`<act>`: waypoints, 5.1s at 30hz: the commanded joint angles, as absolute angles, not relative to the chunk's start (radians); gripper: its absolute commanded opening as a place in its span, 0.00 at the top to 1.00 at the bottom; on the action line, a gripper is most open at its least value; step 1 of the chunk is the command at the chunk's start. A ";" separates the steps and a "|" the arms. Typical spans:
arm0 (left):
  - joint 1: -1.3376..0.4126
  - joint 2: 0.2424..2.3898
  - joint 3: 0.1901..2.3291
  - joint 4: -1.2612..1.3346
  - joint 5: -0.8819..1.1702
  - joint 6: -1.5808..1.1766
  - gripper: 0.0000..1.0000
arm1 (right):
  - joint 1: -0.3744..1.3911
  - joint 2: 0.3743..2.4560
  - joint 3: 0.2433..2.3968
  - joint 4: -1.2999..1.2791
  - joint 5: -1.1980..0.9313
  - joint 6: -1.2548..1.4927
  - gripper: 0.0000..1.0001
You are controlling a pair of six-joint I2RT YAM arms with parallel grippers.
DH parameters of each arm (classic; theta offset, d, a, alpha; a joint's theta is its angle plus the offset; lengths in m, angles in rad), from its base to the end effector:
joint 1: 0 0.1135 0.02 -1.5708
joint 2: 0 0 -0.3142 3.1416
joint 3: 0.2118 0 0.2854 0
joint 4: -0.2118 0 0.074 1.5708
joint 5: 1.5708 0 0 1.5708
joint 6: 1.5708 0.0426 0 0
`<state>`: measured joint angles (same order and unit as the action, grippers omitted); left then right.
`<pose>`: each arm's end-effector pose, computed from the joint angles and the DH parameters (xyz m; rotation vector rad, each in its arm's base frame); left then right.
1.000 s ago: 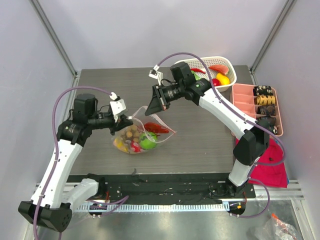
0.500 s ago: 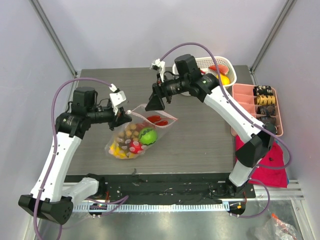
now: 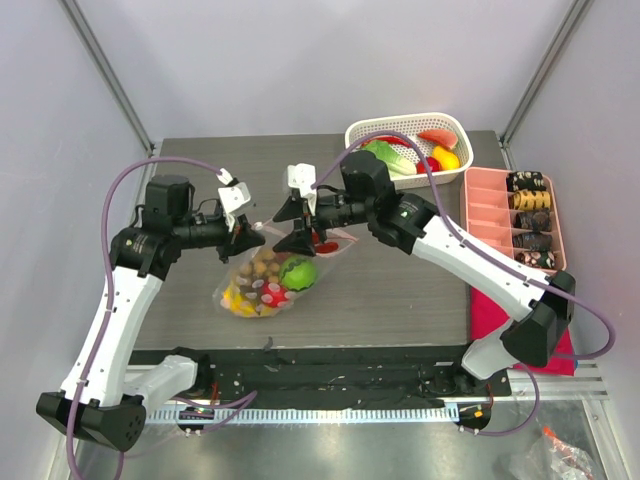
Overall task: Place the food in the zip-top bag and seal the zipper
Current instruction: Adjust the zipper food storage bag at the center of the board, then zip the zipper food storage bag at the center of the board.
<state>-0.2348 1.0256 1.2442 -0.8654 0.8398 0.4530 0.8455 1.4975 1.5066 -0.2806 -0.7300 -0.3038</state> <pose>0.1854 -0.0770 0.4395 1.1073 1.7557 -0.7894 0.2290 0.3012 0.4610 -1.4359 1.2433 1.0424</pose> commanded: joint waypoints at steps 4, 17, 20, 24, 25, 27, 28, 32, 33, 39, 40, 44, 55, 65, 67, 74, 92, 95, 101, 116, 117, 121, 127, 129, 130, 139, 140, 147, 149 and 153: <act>-0.230 1.000 1.253 -0.802 0.920 0.474 1.00 | 0.861 1.494 1.494 -0.054 -0.663 -0.362 0.39; -0.230 1.005 1.256 -0.807 0.937 0.489 1.00 | 0.880 1.508 1.522 -0.104 -0.701 -0.434 0.46; -0.230 1.003 1.256 -0.805 0.934 0.489 1.00 | 0.888 1.534 1.540 -0.112 -0.695 -0.439 0.48; -0.232 1.005 1.256 -0.804 0.936 0.488 1.00 | 0.894 1.555 1.557 -0.112 -0.703 -0.440 0.53; -0.230 1.005 1.256 -0.804 0.936 0.488 1.00 | 0.896 1.557 1.560 -0.113 -0.704 -0.440 0.54; -0.230 1.006 1.255 -0.799 0.934 0.482 1.00 | 0.899 1.559 1.563 -0.115 -0.706 -0.440 0.62; -0.232 1.005 1.253 -0.796 0.933 0.480 1.00 | 0.900 1.559 1.562 -0.117 -0.706 -0.439 0.66; -0.230 0.999 1.250 -0.773 0.913 0.457 1.00 | 0.904 1.549 1.551 -0.133 -0.695 -0.448 0.88; -0.230 0.993 1.249 -0.762 0.908 0.450 1.00 | 0.904 1.546 1.546 -0.138 -0.689 -0.456 0.96; -0.230 0.954 1.238 -0.706 0.891 0.399 1.00 | 0.899 1.513 1.502 -0.184 -0.647 -0.476 0.99; -0.230 0.951 1.239 -0.707 0.891 0.396 1.00 | 0.900 1.511 1.500 -0.198 -0.640 -0.476 0.99; -0.230 0.951 1.247 -0.727 0.902 0.402 1.00 | 0.894 1.519 1.517 -0.207 -0.621 -0.443 0.64; -0.232 0.966 1.247 -0.744 0.930 0.429 1.00 | 0.899 1.588 1.646 -0.176 -0.675 -0.330 0.53; -0.230 0.971 1.252 -0.729 0.933 0.408 1.00 | 0.910 1.585 1.644 -0.204 -0.690 -0.368 0.61; -0.232 0.969 1.250 -0.726 0.931 0.407 1.00 | 0.911 1.586 1.646 -0.209 -0.690 -0.377 0.70; -0.230 0.957 1.253 -0.726 0.917 0.400 1.00 | 0.910 1.563 1.621 -0.232 -0.673 -0.413 0.99; -0.230 0.931 1.282 -0.667 0.904 0.333 1.00 | 0.858 1.491 1.531 -0.342 -0.638 -0.462 0.99; -0.230 0.930 1.281 -0.661 0.908 0.330 1.00 | 0.853 1.486 1.520 -0.345 -0.635 -0.463 0.99; -0.232 0.939 1.285 -0.661 0.931 0.333 1.00 | 0.851 1.515 1.569 -0.333 -0.652 -0.413 0.87; -0.232 0.946 1.273 -0.690 0.946 0.359 1.00 | 0.865 1.557 1.678 -0.314 -0.695 -0.356 0.50; -0.232 0.946 1.272 -0.690 0.945 0.359 1.00 | 0.864 1.554 1.678 -0.318 -0.698 -0.357 0.52; -0.232 0.953 1.276 -0.686 0.939 0.353 1.00 | 0.873 1.546 1.672 -0.325 -0.700 -0.385 0.61; -0.232 0.954 1.275 -0.681 0.937 0.345 1.00 | 0.877 1.548 1.671 -0.341 -0.693 -0.411 0.80; -0.232 0.954 1.275 -0.689 0.933 0.351 1.00 | 0.880 1.548 1.672 -0.341 -0.692 -0.408 0.83; -0.232 0.956 1.275 -0.689 0.933 0.353 1.00 | 0.877 1.546 1.674 -0.344 -0.692 -0.407 0.83; -0.232 0.962 1.276 -0.693 0.934 0.351 1.00 | 0.887 1.543 1.683 -0.345 -0.672 -0.394 0.59; -0.232 0.962 1.275 -0.692 0.934 0.353 1.00 | 0.887 1.546 1.684 -0.345 -0.672 -0.391 0.59; -0.232 0.962 1.266 -0.698 0.934 0.365 1.00 | 0.885 1.555 1.713 -0.344 -0.676 -0.371 0.62; -0.232 0.966 1.267 -0.704 0.933 0.368 1.00 | 0.887 1.555 1.712 -0.344 -0.676 -0.367 0.63; -0.233 0.965 1.269 -0.703 0.934 0.371 1.00 | 0.887 1.557 1.703 -0.345 -0.670 -0.374 0.69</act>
<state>-0.2352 0.9714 1.2366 -0.7536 0.9081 0.3519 0.8806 1.5669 1.6733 -0.3691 -0.6746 -0.3828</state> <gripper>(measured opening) 0.004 0.348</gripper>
